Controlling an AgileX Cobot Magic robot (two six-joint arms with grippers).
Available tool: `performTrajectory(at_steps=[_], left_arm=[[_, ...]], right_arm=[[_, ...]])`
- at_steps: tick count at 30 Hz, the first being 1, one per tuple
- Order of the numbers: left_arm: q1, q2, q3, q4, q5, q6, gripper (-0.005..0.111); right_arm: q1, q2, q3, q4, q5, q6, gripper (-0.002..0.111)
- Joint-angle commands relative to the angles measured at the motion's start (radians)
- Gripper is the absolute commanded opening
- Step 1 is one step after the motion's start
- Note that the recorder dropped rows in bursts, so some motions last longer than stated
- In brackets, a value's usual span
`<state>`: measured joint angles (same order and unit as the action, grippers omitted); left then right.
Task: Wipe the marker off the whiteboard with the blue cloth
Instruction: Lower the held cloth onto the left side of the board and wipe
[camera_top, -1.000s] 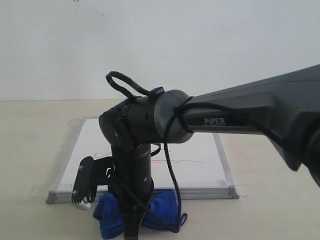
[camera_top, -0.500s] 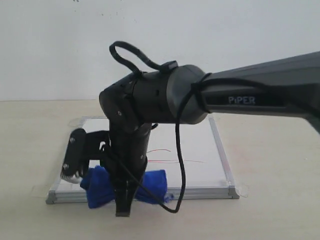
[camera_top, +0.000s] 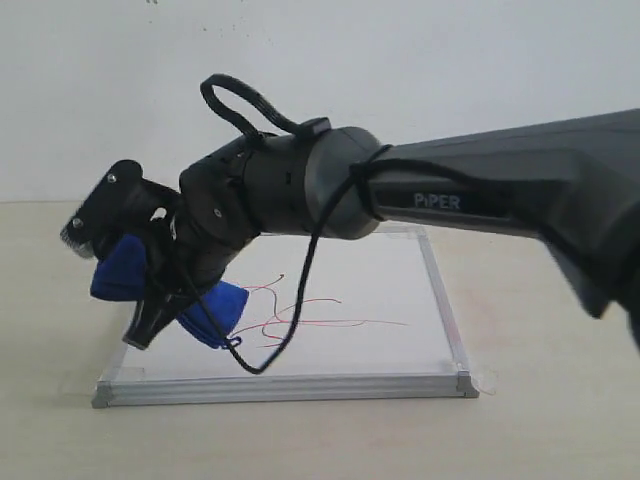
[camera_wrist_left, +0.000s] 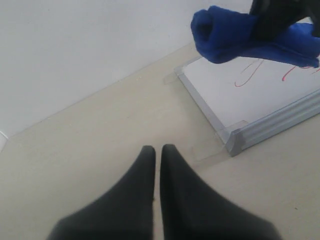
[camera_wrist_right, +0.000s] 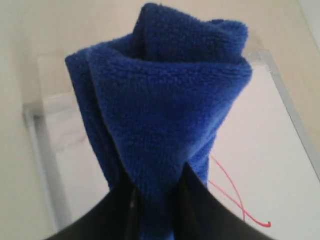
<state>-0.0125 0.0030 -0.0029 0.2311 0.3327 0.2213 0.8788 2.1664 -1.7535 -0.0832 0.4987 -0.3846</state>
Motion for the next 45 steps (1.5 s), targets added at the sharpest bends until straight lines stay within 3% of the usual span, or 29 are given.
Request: performTrajectory(at_steps=[1,9,14,30,34,41,45], left_arm=[[0.002,-0.003,0.003,-0.002,-0.003,0.005,0.004],[0.002,-0.003,0.003,-0.002,-0.003,0.005,0.004],[0.002,-0.003,0.003,-0.002,-0.003,0.005,0.004],[0.002,-0.003,0.003,-0.002,-0.003,0.005,0.004],[0.002,-0.003,0.003,-0.002,-0.003,0.005,0.004],[0.002,-0.003,0.003,-0.002,-0.003,0.005,0.004],[0.002,-0.003,0.003,-0.002,-0.003,0.005,0.004]], right_arm=[[-0.033,0.094,-0.222,-0.003,0.102,0.16,0.0],[-0.071,0.29,-0.642,0.002,0.379,0.308,0.0],[-0.104,0.394,-0.786,0.069,0.472,0.324,0.0],[-0.103,0.548,-0.804,0.318,0.341,0.296,0.0],[-0.101,0.567,-0.804,0.252,0.343,0.282,0.0],[-0.101,0.567,-0.804,-0.191,0.436,0.428,0.0],[-0.101,0.567,-0.804,-0.26,0.467,0.477,0.0]])
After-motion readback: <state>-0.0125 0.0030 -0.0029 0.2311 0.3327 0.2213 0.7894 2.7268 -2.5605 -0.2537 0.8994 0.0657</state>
